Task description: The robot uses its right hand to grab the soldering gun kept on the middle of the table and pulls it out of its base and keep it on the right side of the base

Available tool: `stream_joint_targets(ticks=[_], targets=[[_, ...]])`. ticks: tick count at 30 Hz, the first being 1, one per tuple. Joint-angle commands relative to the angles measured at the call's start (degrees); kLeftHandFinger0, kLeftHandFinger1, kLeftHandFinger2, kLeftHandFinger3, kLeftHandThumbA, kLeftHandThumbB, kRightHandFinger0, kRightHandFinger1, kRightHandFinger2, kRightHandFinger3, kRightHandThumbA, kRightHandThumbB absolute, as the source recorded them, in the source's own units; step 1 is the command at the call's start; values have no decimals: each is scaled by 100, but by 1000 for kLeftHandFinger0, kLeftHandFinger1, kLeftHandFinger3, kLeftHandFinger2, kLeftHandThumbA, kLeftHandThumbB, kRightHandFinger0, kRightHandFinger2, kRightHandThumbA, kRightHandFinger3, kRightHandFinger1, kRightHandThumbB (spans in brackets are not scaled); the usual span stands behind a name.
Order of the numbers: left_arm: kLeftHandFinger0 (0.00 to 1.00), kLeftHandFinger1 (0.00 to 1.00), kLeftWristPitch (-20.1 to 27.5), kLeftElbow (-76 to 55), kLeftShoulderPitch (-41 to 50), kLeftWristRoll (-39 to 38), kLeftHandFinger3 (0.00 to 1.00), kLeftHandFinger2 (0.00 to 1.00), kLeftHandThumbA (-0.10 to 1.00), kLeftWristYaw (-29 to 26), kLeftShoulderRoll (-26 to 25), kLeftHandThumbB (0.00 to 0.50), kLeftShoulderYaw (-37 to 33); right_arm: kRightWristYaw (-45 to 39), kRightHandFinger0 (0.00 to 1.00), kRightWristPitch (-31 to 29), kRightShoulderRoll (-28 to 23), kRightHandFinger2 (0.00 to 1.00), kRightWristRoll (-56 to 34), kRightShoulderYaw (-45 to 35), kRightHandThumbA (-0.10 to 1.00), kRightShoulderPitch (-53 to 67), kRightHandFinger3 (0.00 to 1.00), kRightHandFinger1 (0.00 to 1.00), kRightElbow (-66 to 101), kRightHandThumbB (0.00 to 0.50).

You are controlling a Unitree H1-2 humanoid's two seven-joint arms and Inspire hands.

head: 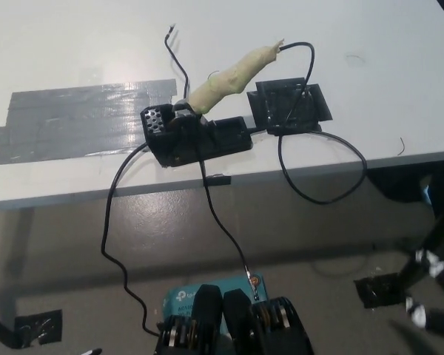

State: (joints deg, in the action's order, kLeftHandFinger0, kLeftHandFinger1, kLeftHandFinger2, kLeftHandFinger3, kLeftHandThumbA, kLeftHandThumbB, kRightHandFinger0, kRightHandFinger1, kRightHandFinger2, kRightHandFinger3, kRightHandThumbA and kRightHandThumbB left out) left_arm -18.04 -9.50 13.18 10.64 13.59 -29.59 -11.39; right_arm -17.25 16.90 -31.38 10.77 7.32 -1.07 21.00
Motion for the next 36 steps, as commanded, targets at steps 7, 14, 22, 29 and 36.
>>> stream_joint_targets(ticks=[7,14,22,29,36], targets=[[673,734,-100,-94,26,243,1000,880,861,119,-164,222,-4,-460,1000,733,22,1000,207,52,375,-3171,1000,1000,790,244],[682,752,-187,-89,30,319,1000,922,747,158,-209,204,-9,-681,1000,653,584,1000,665,785,409,-4947,1000,1000,-16,303],[666,747,-151,-58,55,391,1000,906,684,149,-181,195,-49,-661,1000,-276,927,1000,1416,1801,379,-6401,1000,1000,-1785,303],[622,712,-213,-47,24,414,991,866,604,198,-185,183,-49,-689,1000,-650,1182,1000,1758,2403,437,-7206,1000,1000,-3008,341],[625,706,-263,-154,-4,484,1000,860,588,318,-165,172,-73,-1294,1000,-738,1193,1000,2658,3612,533,-7890,1000,1000,-4188,462]])
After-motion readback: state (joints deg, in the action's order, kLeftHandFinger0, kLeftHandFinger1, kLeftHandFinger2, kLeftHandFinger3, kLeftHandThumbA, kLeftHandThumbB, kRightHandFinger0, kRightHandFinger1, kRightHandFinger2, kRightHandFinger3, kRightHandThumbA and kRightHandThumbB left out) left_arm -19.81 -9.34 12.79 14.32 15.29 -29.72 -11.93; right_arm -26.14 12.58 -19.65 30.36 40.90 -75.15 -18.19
